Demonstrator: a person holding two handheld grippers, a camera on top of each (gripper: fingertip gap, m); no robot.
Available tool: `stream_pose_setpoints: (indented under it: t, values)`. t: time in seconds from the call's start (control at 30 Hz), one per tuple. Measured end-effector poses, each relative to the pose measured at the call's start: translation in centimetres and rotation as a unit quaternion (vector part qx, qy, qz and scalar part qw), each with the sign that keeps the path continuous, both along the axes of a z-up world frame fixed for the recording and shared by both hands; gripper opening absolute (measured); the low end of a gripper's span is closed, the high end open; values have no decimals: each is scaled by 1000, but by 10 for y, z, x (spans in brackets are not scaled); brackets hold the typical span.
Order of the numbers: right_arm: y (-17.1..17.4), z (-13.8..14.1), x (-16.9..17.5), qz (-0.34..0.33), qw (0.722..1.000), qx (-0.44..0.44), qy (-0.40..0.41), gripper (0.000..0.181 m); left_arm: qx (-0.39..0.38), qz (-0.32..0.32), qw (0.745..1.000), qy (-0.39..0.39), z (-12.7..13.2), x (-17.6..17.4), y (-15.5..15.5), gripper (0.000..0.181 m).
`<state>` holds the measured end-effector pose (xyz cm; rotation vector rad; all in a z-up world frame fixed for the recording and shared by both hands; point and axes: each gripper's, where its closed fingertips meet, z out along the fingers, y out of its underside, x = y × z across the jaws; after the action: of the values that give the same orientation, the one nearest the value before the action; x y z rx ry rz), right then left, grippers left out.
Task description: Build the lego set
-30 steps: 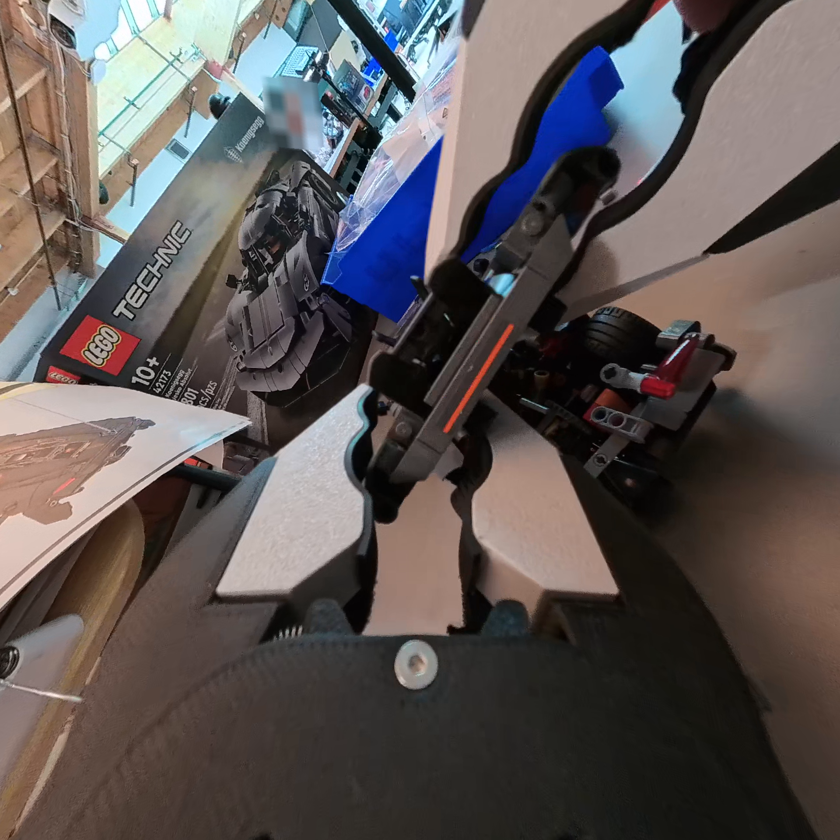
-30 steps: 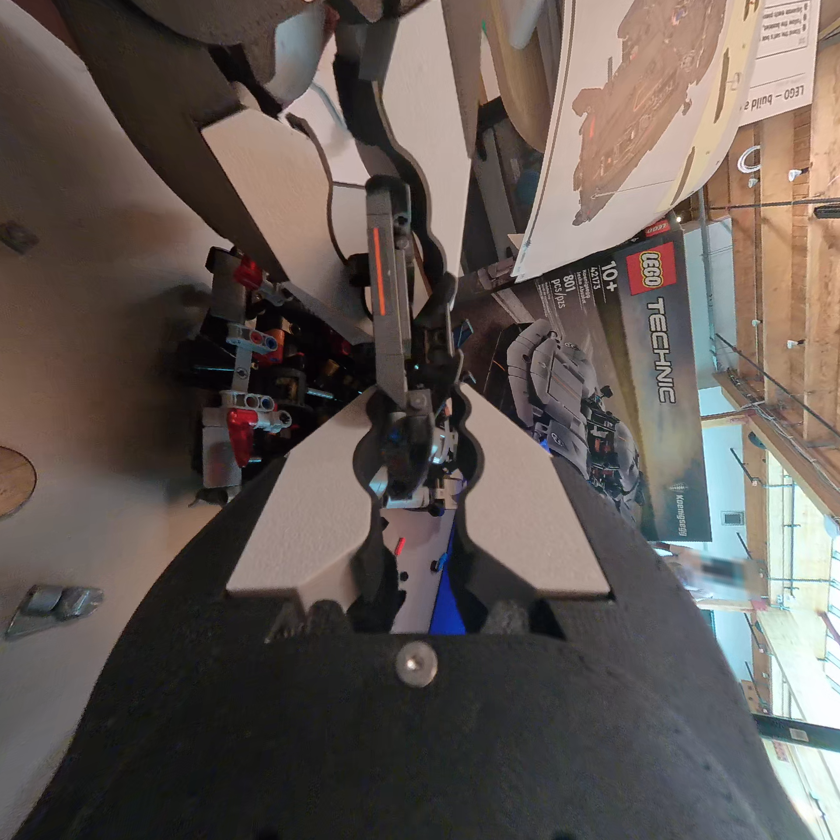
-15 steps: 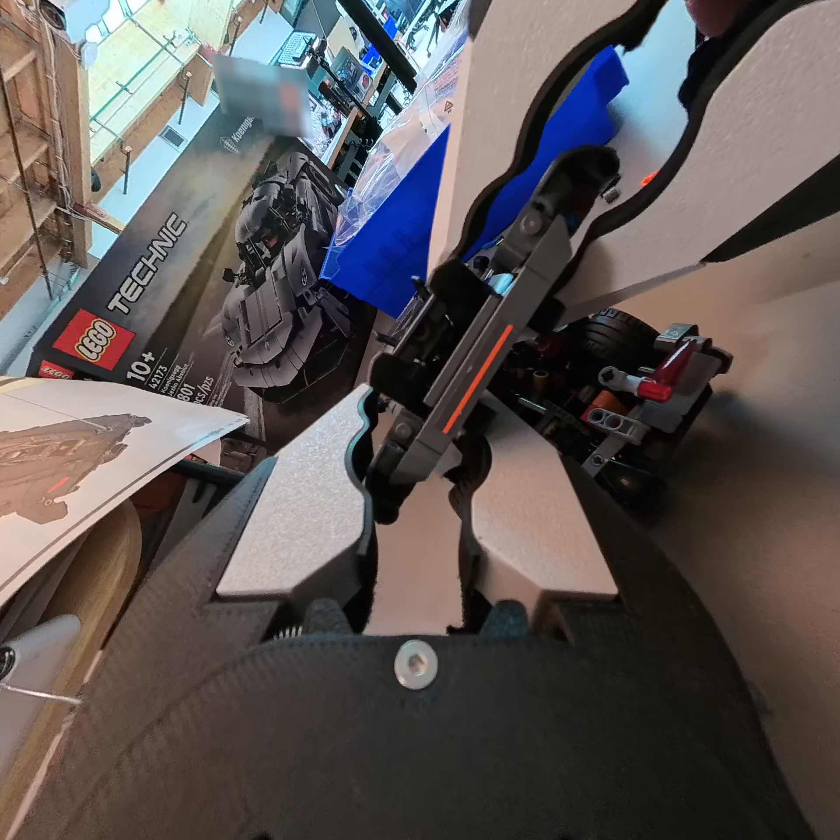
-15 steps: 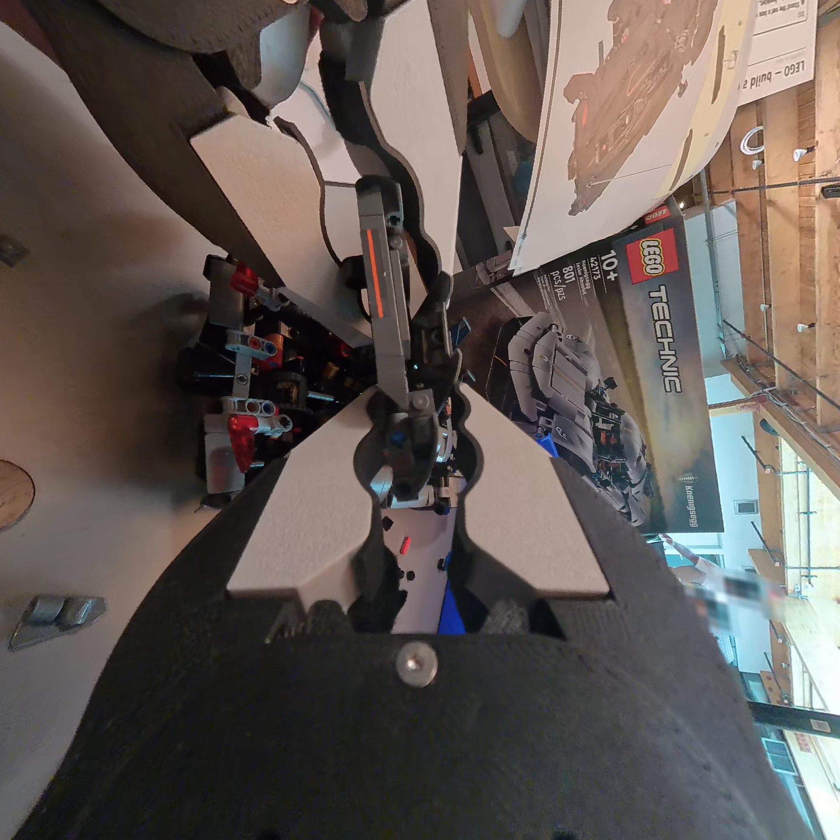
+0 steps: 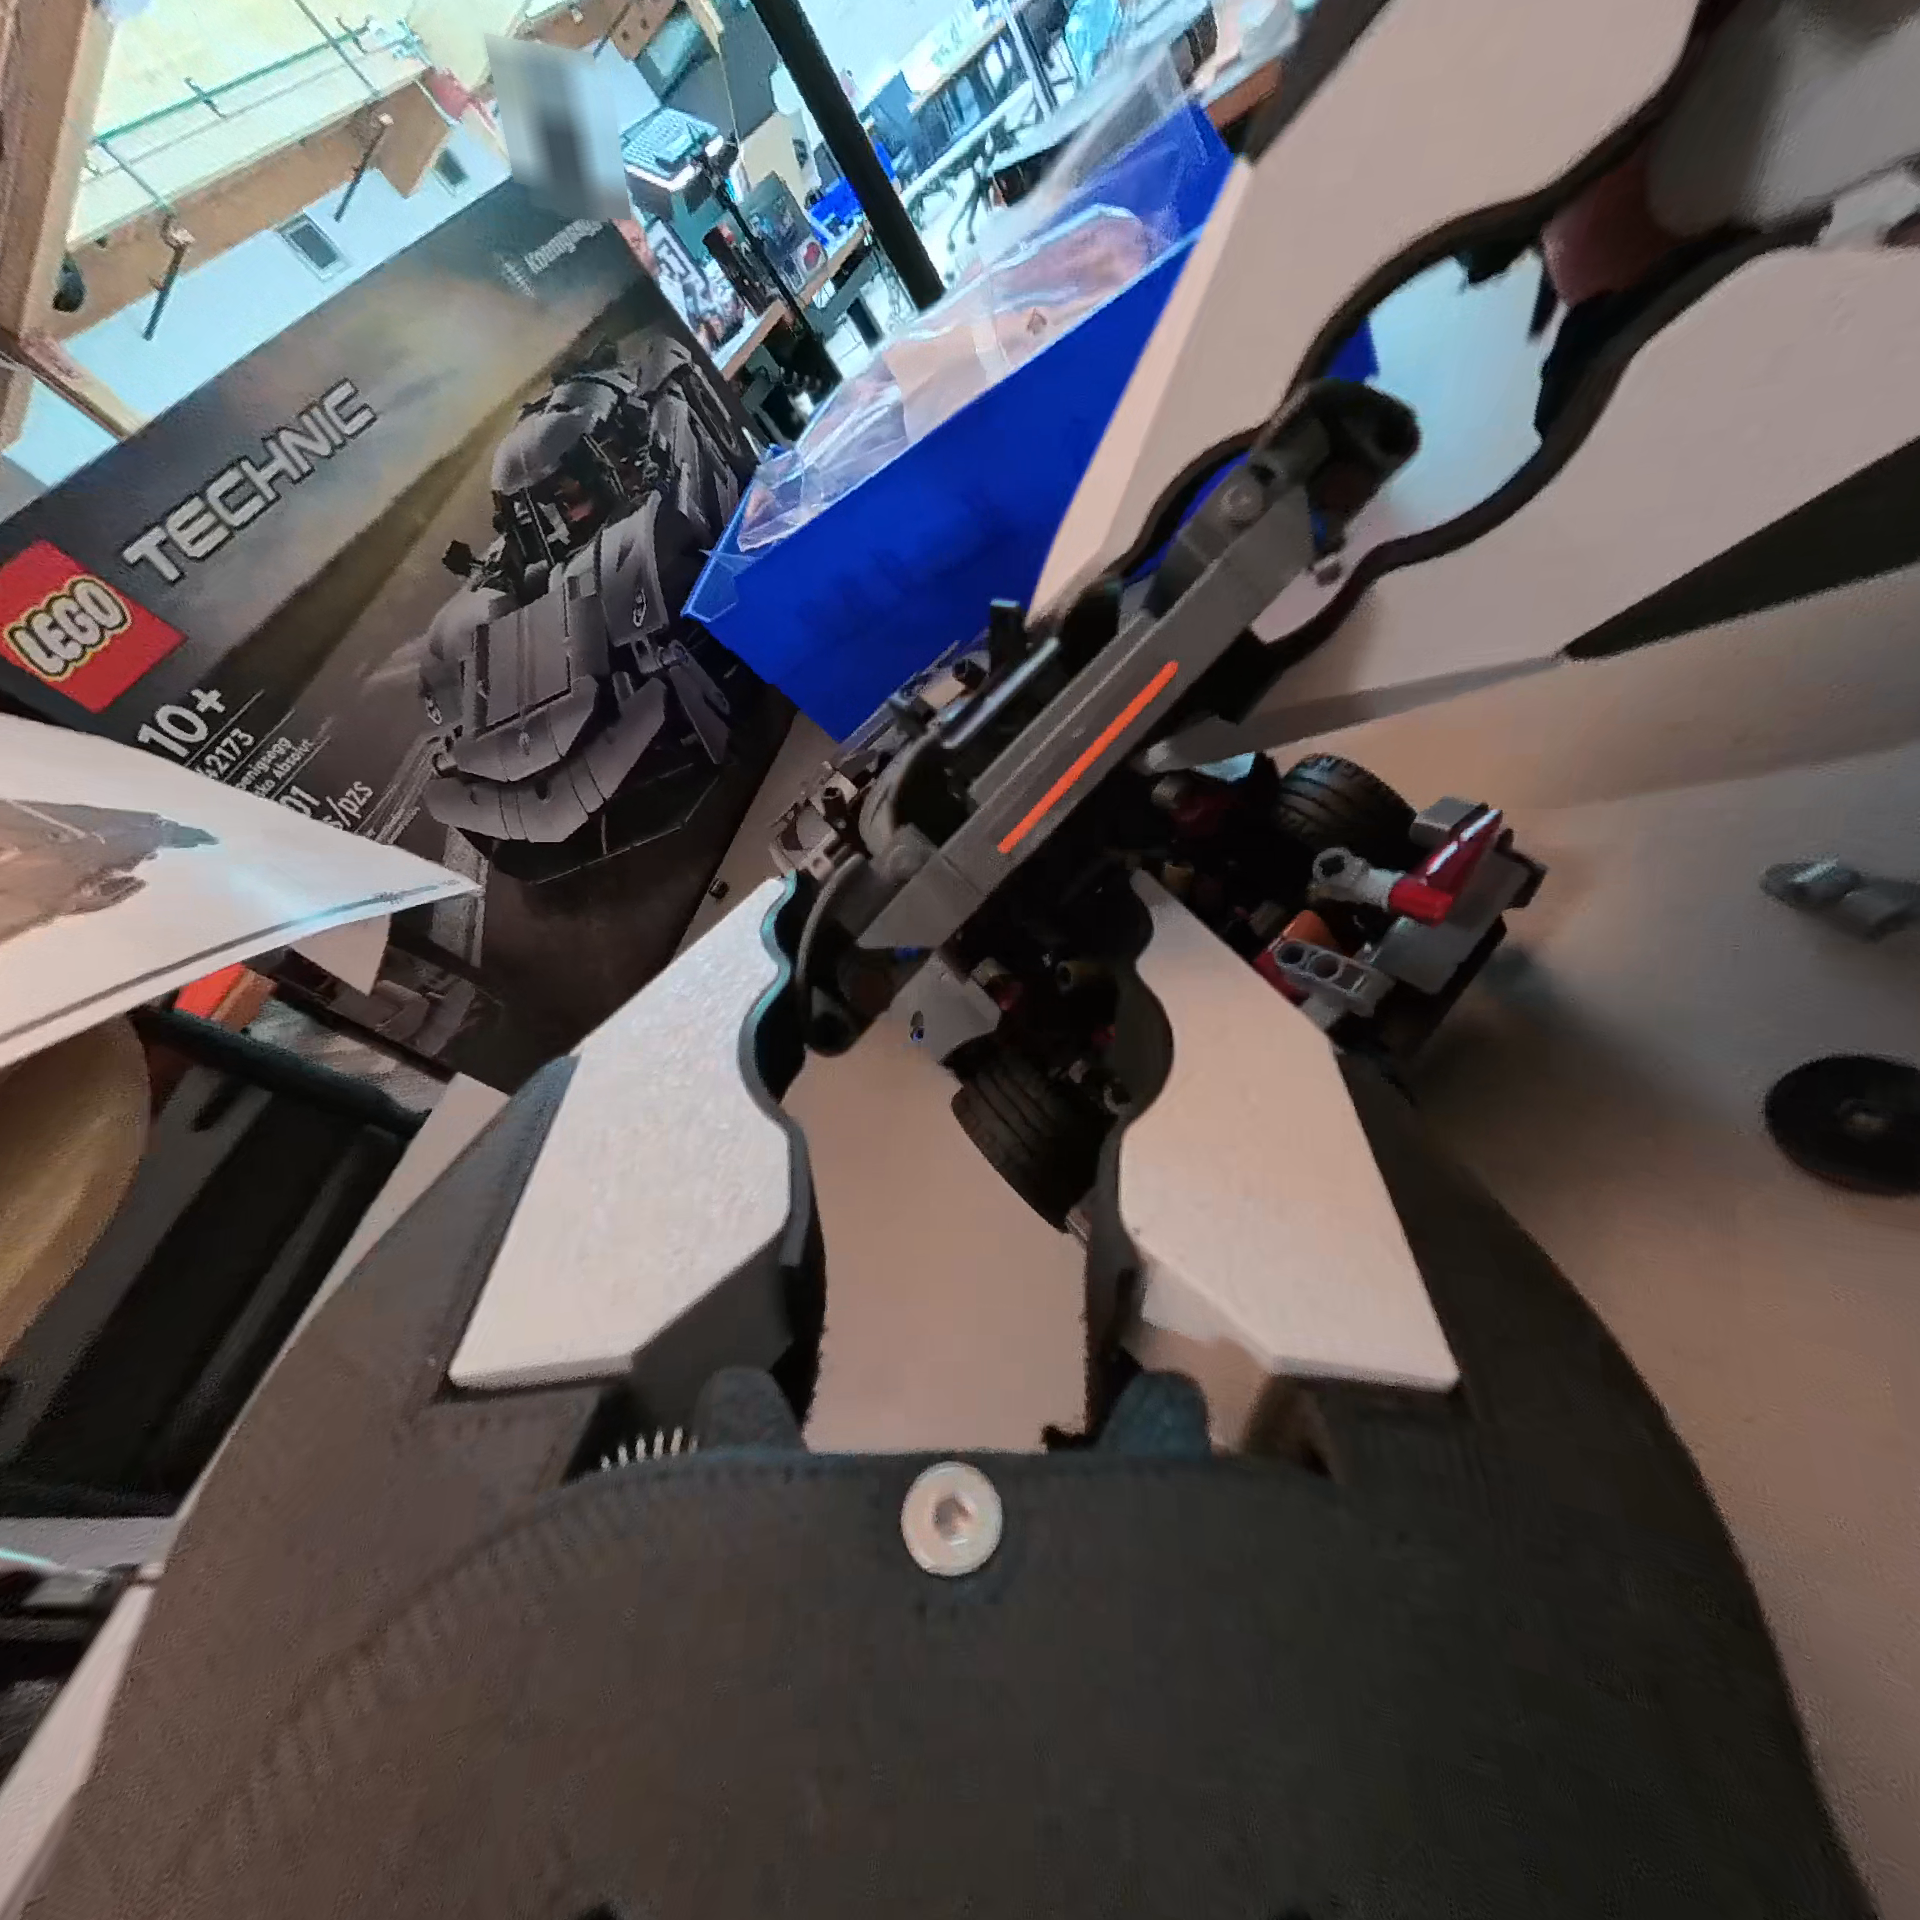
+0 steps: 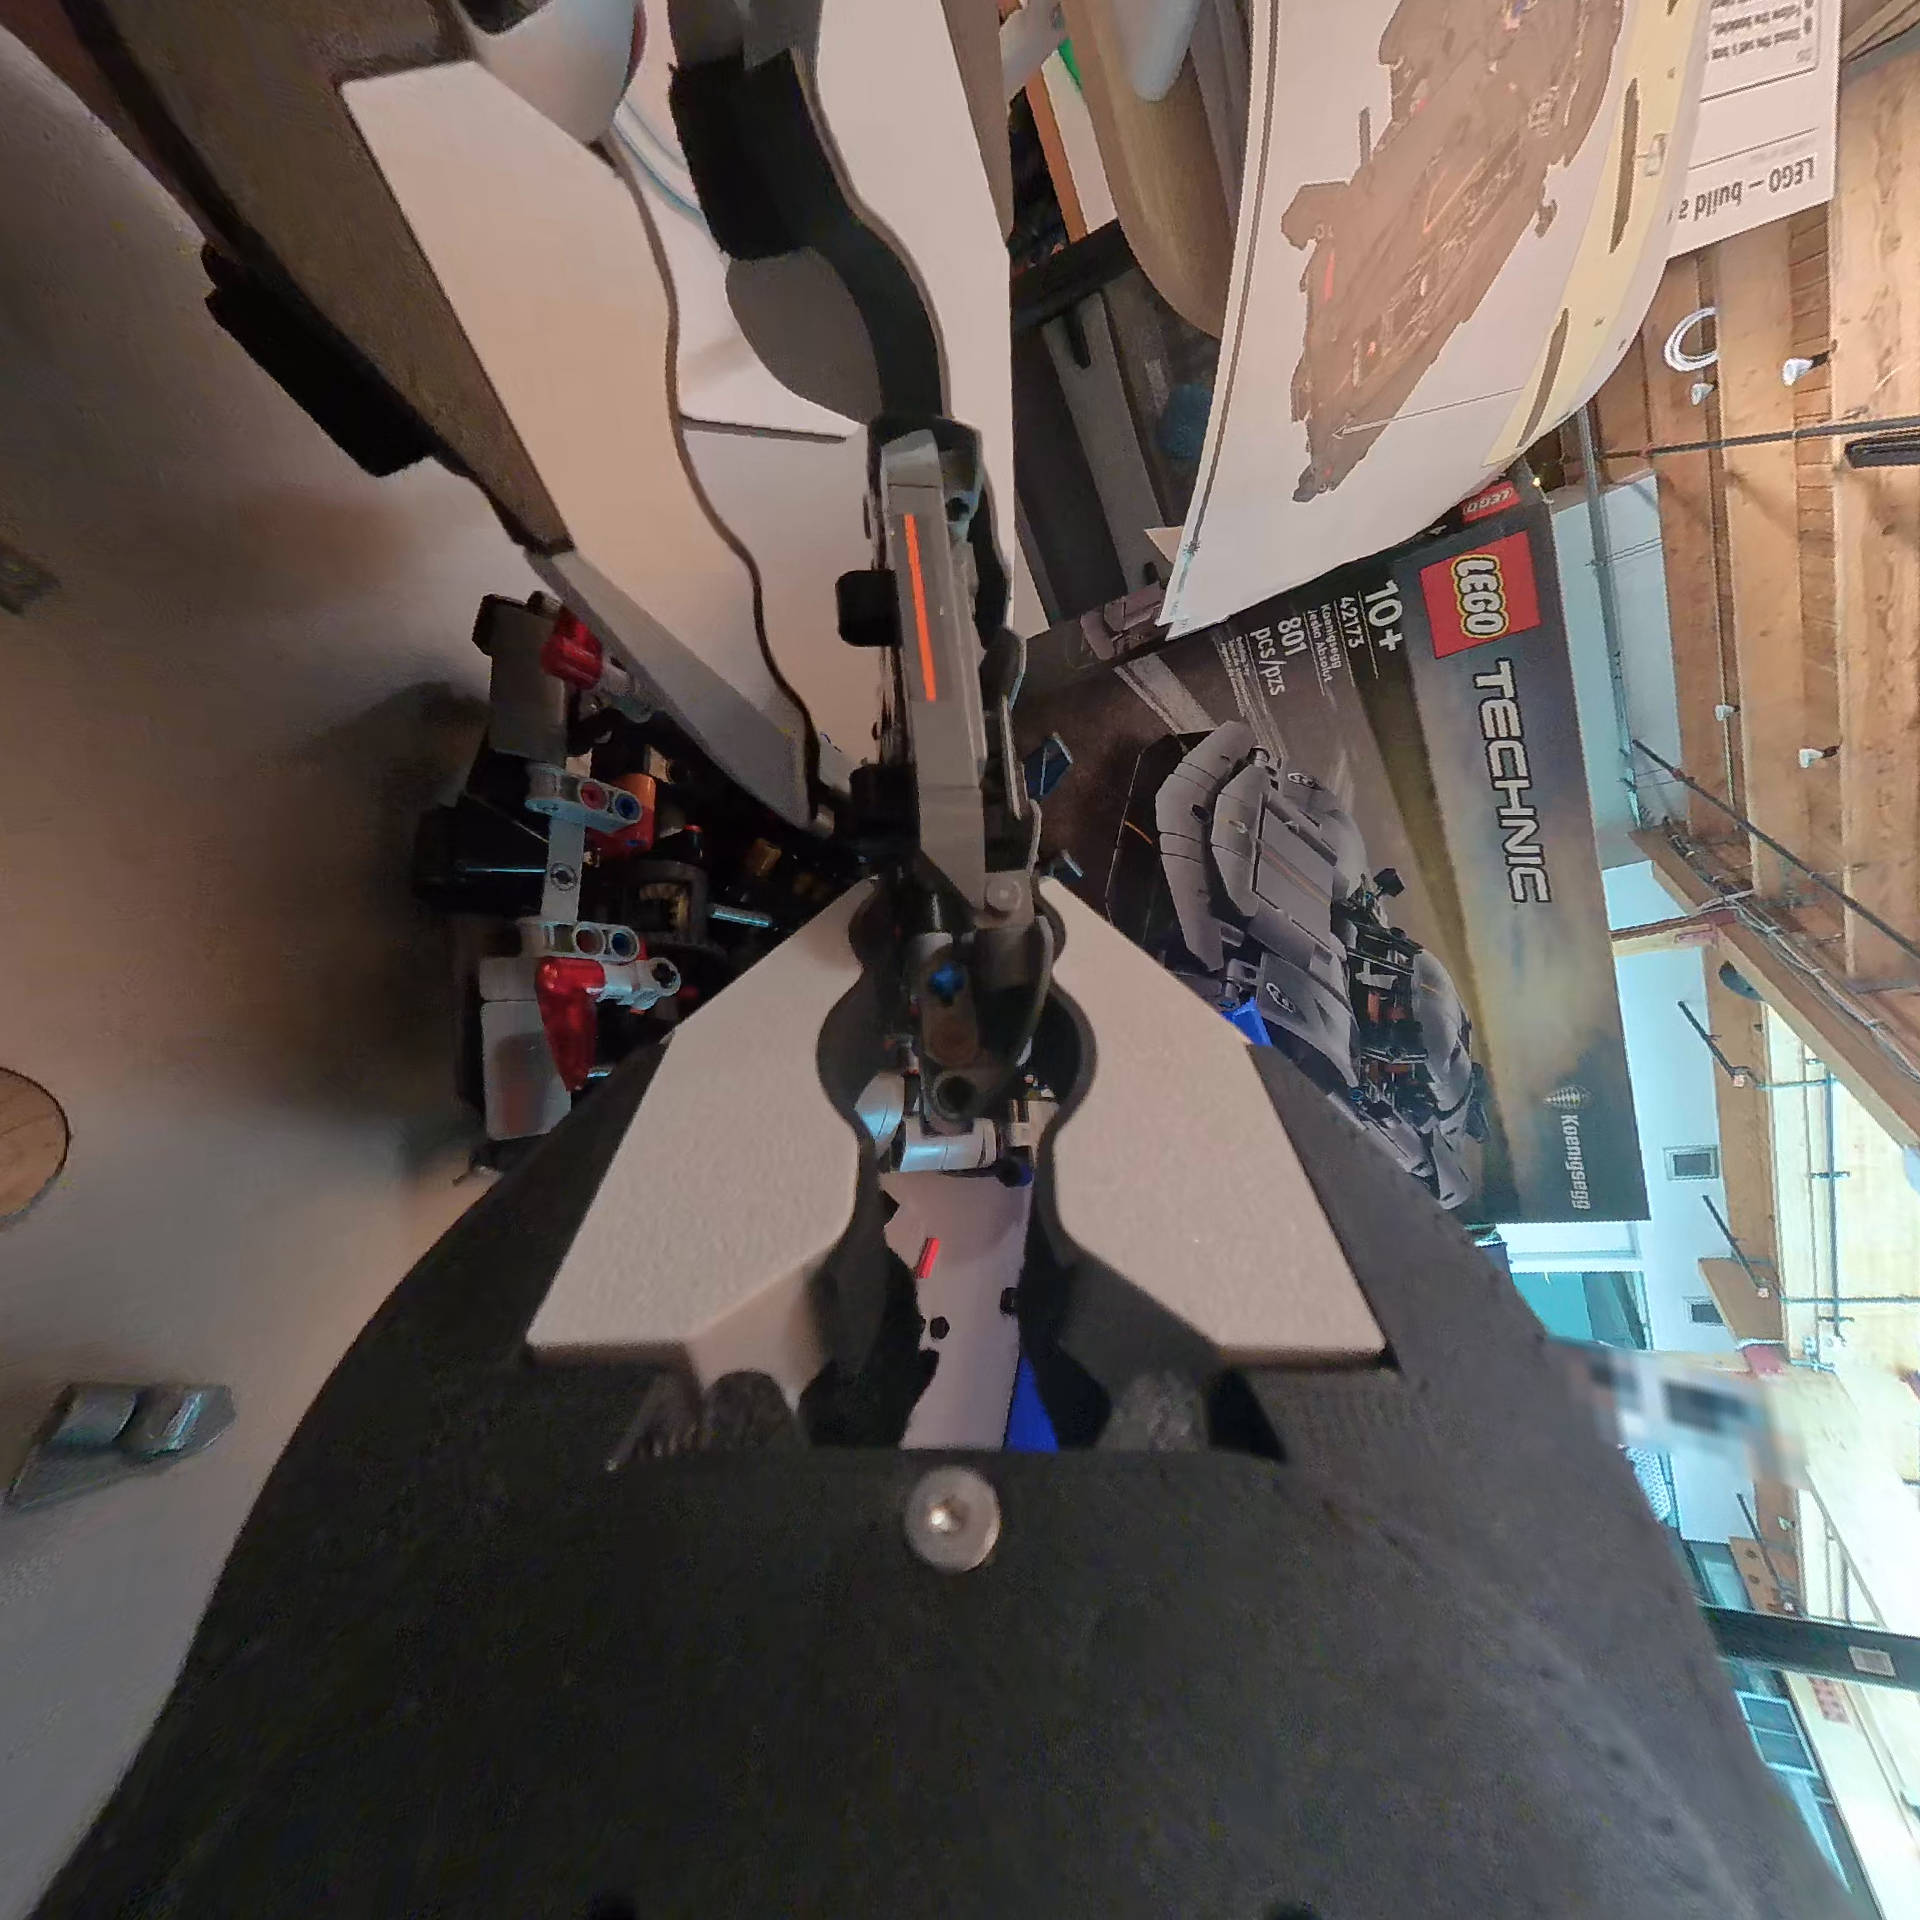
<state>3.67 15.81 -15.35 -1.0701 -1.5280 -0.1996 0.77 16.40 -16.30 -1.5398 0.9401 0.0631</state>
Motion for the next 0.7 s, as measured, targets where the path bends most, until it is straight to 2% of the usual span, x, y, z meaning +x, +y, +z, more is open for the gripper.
stream_pose_setpoints:
  t: [0.2,0.7]
  values:
    - [3,1,1,-7,1000,-2,7,22,2,3,999,-36,5,2,4,51]
    - [7,8,5,-17,999,-4,29,26,-3,21,999,-49,7,2,11,49]
